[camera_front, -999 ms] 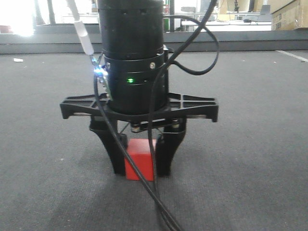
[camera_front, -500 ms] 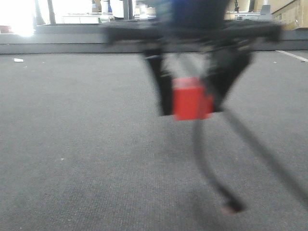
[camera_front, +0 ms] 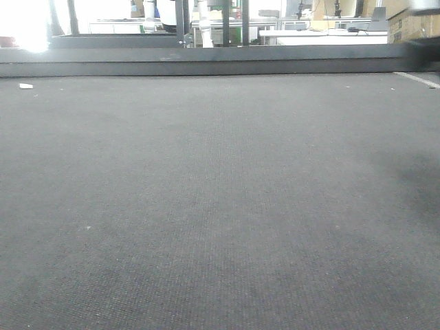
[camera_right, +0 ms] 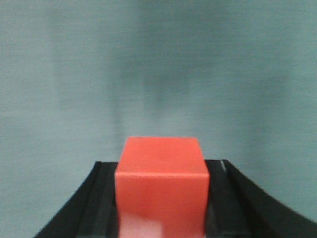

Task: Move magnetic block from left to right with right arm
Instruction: 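Lift the red cube up with the right gripper, then drive the base away from the platform holding the cube in the right gripper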

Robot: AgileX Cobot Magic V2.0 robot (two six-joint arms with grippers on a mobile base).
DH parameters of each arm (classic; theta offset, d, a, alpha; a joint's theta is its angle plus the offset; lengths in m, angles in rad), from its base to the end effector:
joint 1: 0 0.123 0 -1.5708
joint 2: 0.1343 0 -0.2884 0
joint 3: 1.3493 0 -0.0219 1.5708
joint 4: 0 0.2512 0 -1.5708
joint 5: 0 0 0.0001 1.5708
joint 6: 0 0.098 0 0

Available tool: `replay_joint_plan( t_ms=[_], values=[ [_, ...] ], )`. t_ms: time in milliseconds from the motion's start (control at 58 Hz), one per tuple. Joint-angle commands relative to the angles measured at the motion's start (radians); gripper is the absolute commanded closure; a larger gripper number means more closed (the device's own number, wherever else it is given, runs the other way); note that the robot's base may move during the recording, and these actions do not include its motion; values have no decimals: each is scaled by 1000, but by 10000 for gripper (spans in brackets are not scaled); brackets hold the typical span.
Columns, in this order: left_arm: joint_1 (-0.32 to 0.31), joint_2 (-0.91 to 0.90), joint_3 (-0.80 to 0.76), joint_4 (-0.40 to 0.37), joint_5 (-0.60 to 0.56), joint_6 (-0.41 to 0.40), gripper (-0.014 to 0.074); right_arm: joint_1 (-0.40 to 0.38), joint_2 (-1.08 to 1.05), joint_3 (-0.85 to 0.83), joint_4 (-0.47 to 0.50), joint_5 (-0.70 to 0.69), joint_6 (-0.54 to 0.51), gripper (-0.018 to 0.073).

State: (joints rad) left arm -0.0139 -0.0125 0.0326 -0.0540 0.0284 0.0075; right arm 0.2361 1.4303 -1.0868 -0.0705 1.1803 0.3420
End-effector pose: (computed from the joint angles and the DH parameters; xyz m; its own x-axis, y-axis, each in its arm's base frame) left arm 0.0608 -0.0010 0.2004 0.0380 -0.0470 -0.9982 0.0172 0.9988 -0.0464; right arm 0.2541 0.0546 0.2720 -0.9857 0.0810 -0.1480 0.0848 0.9962 -0.0196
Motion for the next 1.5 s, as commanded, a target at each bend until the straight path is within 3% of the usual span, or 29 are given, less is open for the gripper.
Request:
replay_joint_plan(
  t_ms=[0, 121, 413, 741, 982, 1292, 1482],
  values=[
    [1, -12, 8, -3, -84, -7, 722, -74, -39, -14, -8, -20, -88, 316],
    [1, -12, 8, -3, -84, -7, 722, -122, -39, -12, 7, -49, -121, 316],
    [1, -12, 8, -3, -84, -7, 722, -121, -39, -11, 104, -101, -121, 316],
    [1, -12, 8, -3, -84, -7, 722, -114, -94, -11, 102, -171, -121, 316],
    [1, -12, 8, -3, -84, -7, 722, -120, -339, 71, 52, -450, -133, 316],
    [1, -12, 8, -3, -84, -7, 722, -136, -682, 393, -63, -873, -181, 316],
    [1, -12, 8, -3, -84, -7, 722, -136, -886, 600, -72, -1033, -181, 316]
  ],
)
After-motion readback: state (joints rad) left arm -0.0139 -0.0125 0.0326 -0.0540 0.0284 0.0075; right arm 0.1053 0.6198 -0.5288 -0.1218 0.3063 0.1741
